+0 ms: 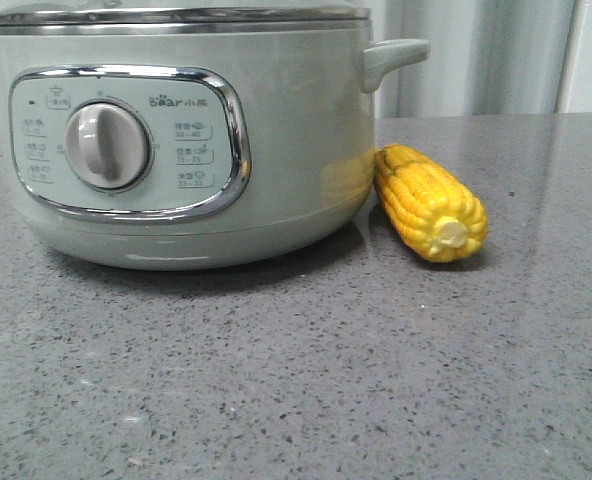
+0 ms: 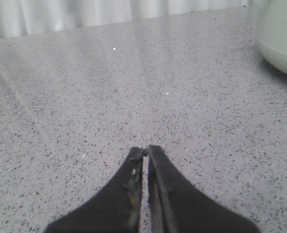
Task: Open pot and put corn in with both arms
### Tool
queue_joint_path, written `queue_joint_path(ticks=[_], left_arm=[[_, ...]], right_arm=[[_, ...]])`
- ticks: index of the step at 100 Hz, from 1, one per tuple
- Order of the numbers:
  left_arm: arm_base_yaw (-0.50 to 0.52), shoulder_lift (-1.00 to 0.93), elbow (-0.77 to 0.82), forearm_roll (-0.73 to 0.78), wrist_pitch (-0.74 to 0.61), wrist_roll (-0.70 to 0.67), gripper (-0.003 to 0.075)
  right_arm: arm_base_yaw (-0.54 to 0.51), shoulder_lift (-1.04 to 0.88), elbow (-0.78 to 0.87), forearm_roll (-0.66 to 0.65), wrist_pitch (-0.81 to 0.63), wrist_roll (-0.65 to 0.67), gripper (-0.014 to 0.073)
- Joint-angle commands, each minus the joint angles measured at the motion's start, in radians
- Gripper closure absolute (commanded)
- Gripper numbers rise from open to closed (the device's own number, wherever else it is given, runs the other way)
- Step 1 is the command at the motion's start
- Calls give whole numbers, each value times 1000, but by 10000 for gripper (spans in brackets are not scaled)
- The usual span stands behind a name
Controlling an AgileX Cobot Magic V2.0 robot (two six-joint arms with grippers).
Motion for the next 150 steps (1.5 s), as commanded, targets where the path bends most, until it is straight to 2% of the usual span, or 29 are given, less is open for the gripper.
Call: queue_joint_path(ticks=[1, 21, 79, 121, 138, 150], left_arm=[[2, -33, 7, 0, -93, -1, 741], [2, -33, 7, 0, -121, -1, 741], [2, -33, 7, -3, -316, -1, 741], [2, -33, 3, -19, -290, -1, 741], [2, -16, -29, -76, -236, -1, 741], [2, 32, -99, -68, -216, -1, 741]], right_arm=[[-7, -22, 20, -11, -92, -5, 667], [-7, -22, 20, -11, -168, -5, 667], [-7, -22, 18, -11, -235, -5, 667], [-7, -22, 18, -11, -216, -5, 667], [-5, -1, -38, 2, -83, -5, 667], [-3, 57, -85, 58, -76, -5, 667]])
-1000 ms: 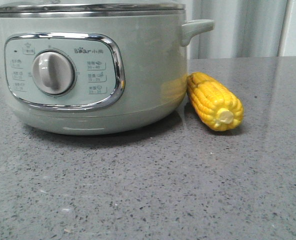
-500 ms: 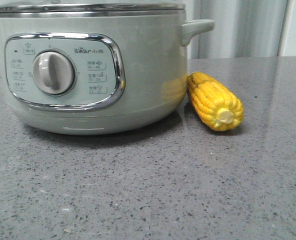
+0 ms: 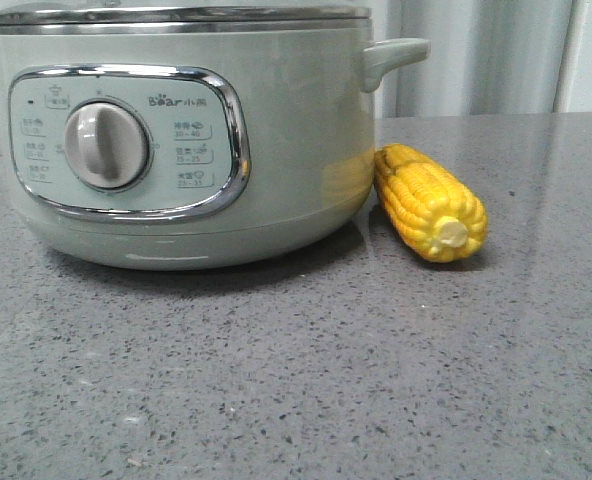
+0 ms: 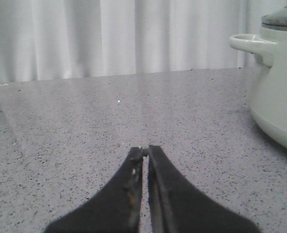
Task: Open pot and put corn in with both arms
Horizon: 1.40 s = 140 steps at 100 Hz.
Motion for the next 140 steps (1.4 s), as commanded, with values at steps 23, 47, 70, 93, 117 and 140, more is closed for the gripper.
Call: queue_joint_path(ticks=[23, 47, 70, 93, 117, 140], left_arm=[[2, 213, -256, 38, -52, -1, 741], [2, 393, -399, 38, -85, -1, 741], [2, 466, -418, 38, -166, -1, 736], [2, 482, -418, 36, -233, -1, 330], [-12, 482, -418, 31, -352, -1, 213], [-177, 495, -420, 31, -401, -44, 218]], right_arm=[[-3, 213, -206, 33, -53, -5, 667], [-3, 412, -352, 33, 54, -5, 667], [-3, 450, -380, 33, -12, -5, 667], [-3, 450, -380, 33, -12, -5, 667], [-3, 450, -380, 33, -12, -5, 667], [-3, 450, -370, 33, -23, -5, 667]])
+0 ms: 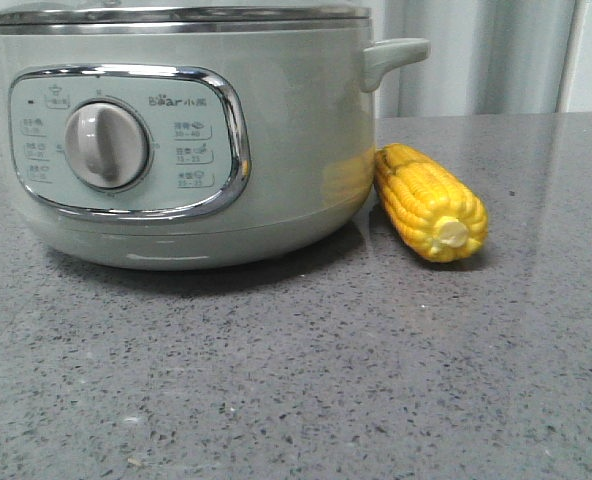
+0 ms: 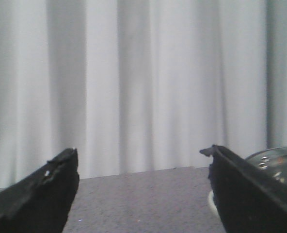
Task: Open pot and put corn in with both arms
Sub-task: 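Grasp the glass lid knob with the left gripper and lift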
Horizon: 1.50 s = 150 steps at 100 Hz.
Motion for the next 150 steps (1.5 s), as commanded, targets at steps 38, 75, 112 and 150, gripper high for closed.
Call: queue_joint_path(ticks=[38, 75, 112, 150], left_arm=[[-395, 336, -194, -4, -126, -18, 218], [-514, 693, -392, -4, -183, -18, 218], [-514, 883, -526, -4, -184, -20, 218], [-514, 926, -557, -4, -192, -27, 242]], right_arm=[[-3, 12, -26, 7, -92, -5, 667], [-3, 12, -26, 11, -100, -5, 667], [-3, 12, -26, 11, -107, -5, 667], [-3, 12, -26, 11, -107, -5, 667]])
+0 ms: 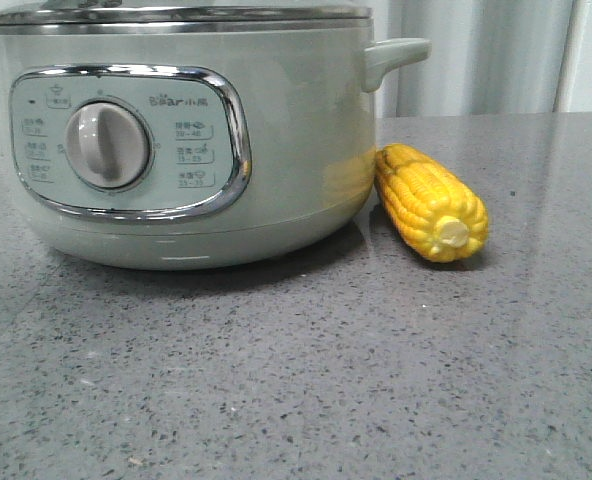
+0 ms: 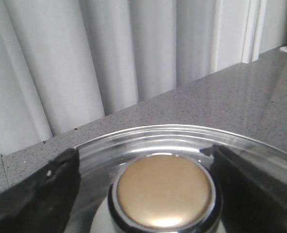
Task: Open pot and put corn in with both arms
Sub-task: 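Grasp the glass lid knob with the left gripper and lift, then carry the glass lid off the pot and lower it beside the pot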
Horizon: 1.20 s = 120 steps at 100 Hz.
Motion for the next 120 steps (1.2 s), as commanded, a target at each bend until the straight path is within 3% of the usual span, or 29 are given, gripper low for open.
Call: queue_joint_path(ticks=[1, 33, 57, 77, 120], left_arm=[[-8, -26, -34, -4, -79, -10, 251], [-8, -26, -34, -4, -81, -10, 556], [-8, -26, -34, -4, -115, -10, 716], [-8, -47, -38, -4, -207, -10, 731], [8, -188, -121, -1, -162, 30, 730]], right_arm=[[-3, 12, -28, 1, -85, -5, 667], [-3, 12, -28, 1, -85, -5, 667], [-3, 12, -28, 1, -85, -5, 667], [-3, 12, -28, 1, -92, -5, 667], [-3, 12, -28, 1, -94, -5, 667]])
